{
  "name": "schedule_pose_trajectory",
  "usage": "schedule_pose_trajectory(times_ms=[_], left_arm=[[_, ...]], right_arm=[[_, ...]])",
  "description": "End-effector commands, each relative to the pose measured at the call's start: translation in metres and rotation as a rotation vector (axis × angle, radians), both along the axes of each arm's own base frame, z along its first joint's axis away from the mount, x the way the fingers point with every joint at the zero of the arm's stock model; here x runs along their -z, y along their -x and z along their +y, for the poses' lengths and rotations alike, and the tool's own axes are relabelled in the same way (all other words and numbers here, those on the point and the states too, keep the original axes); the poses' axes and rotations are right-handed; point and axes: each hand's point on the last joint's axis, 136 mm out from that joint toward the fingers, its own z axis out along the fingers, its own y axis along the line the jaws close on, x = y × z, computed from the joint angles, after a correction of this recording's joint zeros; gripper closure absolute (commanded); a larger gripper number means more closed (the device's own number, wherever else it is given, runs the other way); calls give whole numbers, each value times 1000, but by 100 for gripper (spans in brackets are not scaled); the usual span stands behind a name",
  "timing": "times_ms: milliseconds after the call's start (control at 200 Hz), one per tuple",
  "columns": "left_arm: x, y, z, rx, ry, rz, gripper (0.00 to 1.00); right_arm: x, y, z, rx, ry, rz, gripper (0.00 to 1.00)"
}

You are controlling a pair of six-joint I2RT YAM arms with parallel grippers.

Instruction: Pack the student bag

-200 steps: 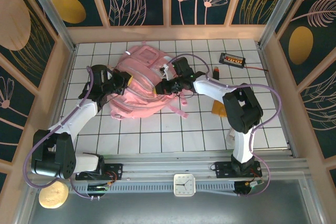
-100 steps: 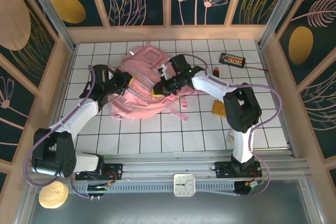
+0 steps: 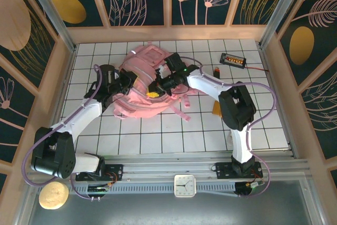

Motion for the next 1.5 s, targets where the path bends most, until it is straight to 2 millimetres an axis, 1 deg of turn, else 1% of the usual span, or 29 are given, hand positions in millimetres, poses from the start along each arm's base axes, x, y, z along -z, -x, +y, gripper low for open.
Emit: schedule_pose_trajectory(times_ms=[0,60,170,175,210,235,320,365,405,465,555,615,661,756,826,861,961,1081,1241,1456,1486,1496], left_arm=[[-12,31,-50,223,75,8,100],[-11,34,-50,231,68,14,100],[-11,39,-53,263,75,23,100],[-11,39,-53,263,74,24,99],[-11,41,-52,266,65,28,80],[-13,43,-51,268,57,26,69],[-20,46,-42,258,18,11,41],[-25,47,-33,241,-1,1,30],[-27,48,-22,221,-13,1,27],[-28,48,-1,175,-24,-1,27],[-19,47,33,109,-37,17,27],[-12,44,47,87,-49,21,28],[0,40,52,86,-62,40,29],[21,33,54,82,-68,65,35],[34,29,56,67,-49,78,46],[37,27,56,62,-36,78,51],[42,23,55,58,-17,79,58],[48,15,56,52,-19,87,58],[47,2,53,51,9,76,58],[52,-11,51,52,12,85,58],[52,-13,51,52,13,84,61],[52,-13,51,53,12,82,66]], right_arm=[[-34,-28,12,49,-74,-113,100],[-30,-31,-2,86,-43,-102,100],[-24,-38,-36,168,5,-74,100],[-24,-38,-37,172,7,-72,100],[-23,-40,-45,188,18,-64,100],[-24,-41,-50,197,22,-63,100],[-24,-39,-57,200,41,-62,100],[-23,-37,-58,196,44,-54,100],[-23,-36,-58,193,45,-55,100],[-21,-36,-58,190,48,-57,100],[-21,-35,-58,187,49,-58,100],[-20,-34,-59,187,50,-54,100],[-20,-34,-59,186,51,-53,100],[-22,-34,-59,188,50,-54,100],[-23,-35,-59,191,51,-53,100],[-23,-35,-58,189,53,-50,100],[-25,-35,-59,189,57,-50,100],[-25,-36,-60,194,62,-55,100],[-23,-33,-57,188,64,-49,100],[-21,-32,-56,188,68,-46,100],[-20,-32,-56,189,70,-43,100],[-20,-31,-56,189,70,-43,100]])
